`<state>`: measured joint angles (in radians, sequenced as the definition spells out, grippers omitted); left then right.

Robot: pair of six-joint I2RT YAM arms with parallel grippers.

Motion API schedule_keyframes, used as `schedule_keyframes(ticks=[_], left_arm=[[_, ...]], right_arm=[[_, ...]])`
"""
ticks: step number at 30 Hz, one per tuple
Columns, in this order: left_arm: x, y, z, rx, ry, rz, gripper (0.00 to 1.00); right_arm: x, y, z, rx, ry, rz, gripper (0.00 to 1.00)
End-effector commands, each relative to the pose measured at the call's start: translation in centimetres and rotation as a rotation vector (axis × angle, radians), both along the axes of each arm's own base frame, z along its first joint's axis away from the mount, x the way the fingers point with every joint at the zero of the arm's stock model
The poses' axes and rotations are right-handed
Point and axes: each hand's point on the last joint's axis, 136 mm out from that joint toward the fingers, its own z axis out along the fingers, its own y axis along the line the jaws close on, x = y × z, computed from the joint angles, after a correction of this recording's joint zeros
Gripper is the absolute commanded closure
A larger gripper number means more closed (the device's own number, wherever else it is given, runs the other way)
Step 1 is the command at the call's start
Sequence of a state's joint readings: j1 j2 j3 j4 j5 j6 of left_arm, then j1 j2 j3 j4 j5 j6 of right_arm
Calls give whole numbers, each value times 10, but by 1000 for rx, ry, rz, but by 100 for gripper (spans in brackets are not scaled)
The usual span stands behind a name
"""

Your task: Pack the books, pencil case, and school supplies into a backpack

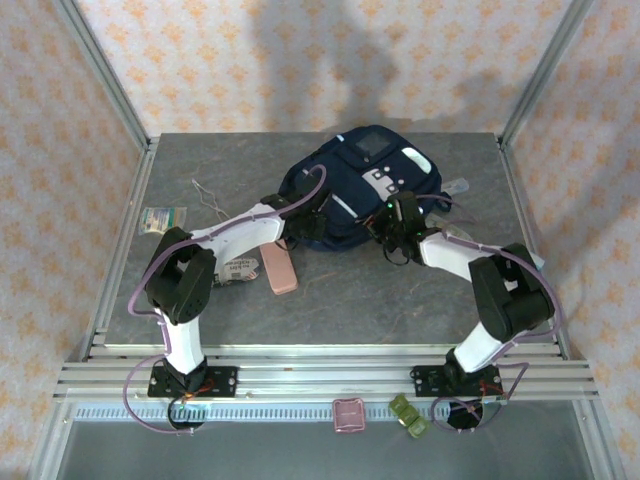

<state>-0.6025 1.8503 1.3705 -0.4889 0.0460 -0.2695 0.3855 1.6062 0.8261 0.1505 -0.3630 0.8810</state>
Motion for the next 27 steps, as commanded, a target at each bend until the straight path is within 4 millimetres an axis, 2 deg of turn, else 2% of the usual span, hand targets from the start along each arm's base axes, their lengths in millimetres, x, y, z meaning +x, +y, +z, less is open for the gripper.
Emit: schedule_keyframes(ticks=[1, 2, 3, 6, 10, 15, 18, 22, 27], left_arm=[[0, -8, 18, -83, -48, 11, 57], [1, -9, 18, -88, -47, 16, 57], [2, -9, 17, -88, -43, 26, 57], [2, -8, 8, -93, -37, 49, 58], [-2, -7, 2, -115, -41, 60, 60], [-4, -7, -2, -123, -30, 62, 60], [-6, -7, -5, -126, -25, 63, 60], [-8, -6, -7, -122, -22, 63, 60], [-7, -7, -8, -118, -21, 56, 60]], right_arm=[[8, 13, 38, -7, -103, 94, 100], [9, 16, 39, -31, -90, 124, 97], [8, 17, 38, -55, -75, 134, 86], [-1, 15, 47, -79, -88, 138, 66], [-11, 13, 60, -43, -97, 131, 62], [1, 27, 64, 1, -94, 154, 61], [7, 32, 51, 21, -52, 142, 61], [2, 41, 32, 65, -2, 164, 58], [0, 48, 28, 90, 4, 168, 57]])
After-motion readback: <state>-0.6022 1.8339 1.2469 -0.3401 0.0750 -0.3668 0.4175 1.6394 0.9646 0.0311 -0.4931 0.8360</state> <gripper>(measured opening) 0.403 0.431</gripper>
